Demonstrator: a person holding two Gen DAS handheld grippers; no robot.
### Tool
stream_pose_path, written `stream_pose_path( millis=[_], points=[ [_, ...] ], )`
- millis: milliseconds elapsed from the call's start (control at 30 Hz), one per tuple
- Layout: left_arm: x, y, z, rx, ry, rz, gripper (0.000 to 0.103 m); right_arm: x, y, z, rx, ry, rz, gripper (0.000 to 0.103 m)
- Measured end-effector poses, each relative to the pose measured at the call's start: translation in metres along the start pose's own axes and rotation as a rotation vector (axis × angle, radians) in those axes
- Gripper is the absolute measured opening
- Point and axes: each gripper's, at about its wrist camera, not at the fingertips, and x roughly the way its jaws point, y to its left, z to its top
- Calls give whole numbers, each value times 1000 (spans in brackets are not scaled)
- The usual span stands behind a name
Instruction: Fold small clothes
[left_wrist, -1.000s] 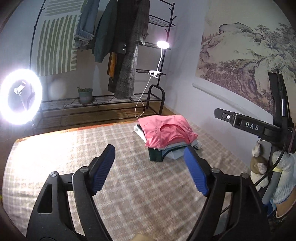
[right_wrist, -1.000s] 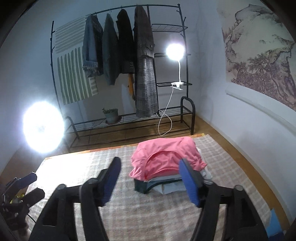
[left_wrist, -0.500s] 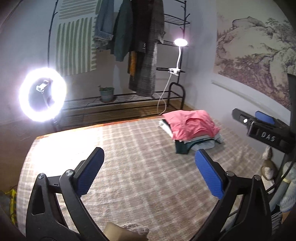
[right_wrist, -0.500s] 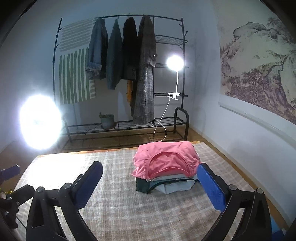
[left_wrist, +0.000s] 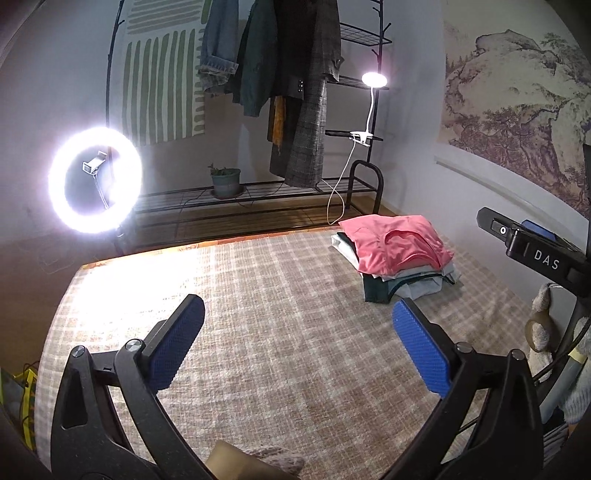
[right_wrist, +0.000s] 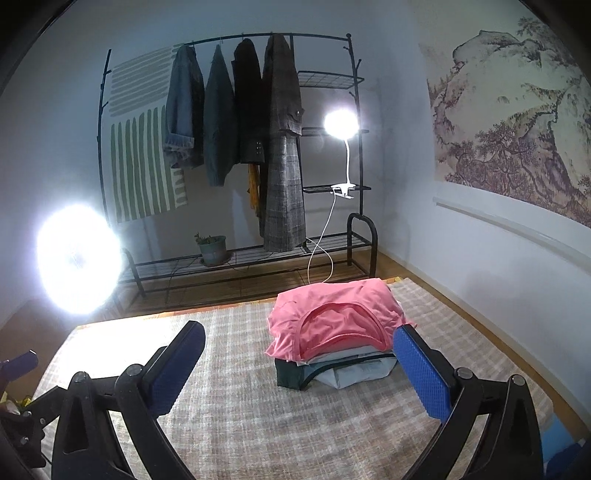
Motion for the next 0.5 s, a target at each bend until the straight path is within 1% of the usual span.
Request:
stream_pose_path(
  millis=[133,333,500],
  points=[
    [5,-2,-2,14,16,6,103,2,2,-2,-12,-2,-3,103],
    [9,-5,-5,20,33,-4,103,4,4,-2,-25,-6,-11,103],
    [9,-6,-5,26,31,2,103,6,4,-2,-24,1,-5,103]
  ],
)
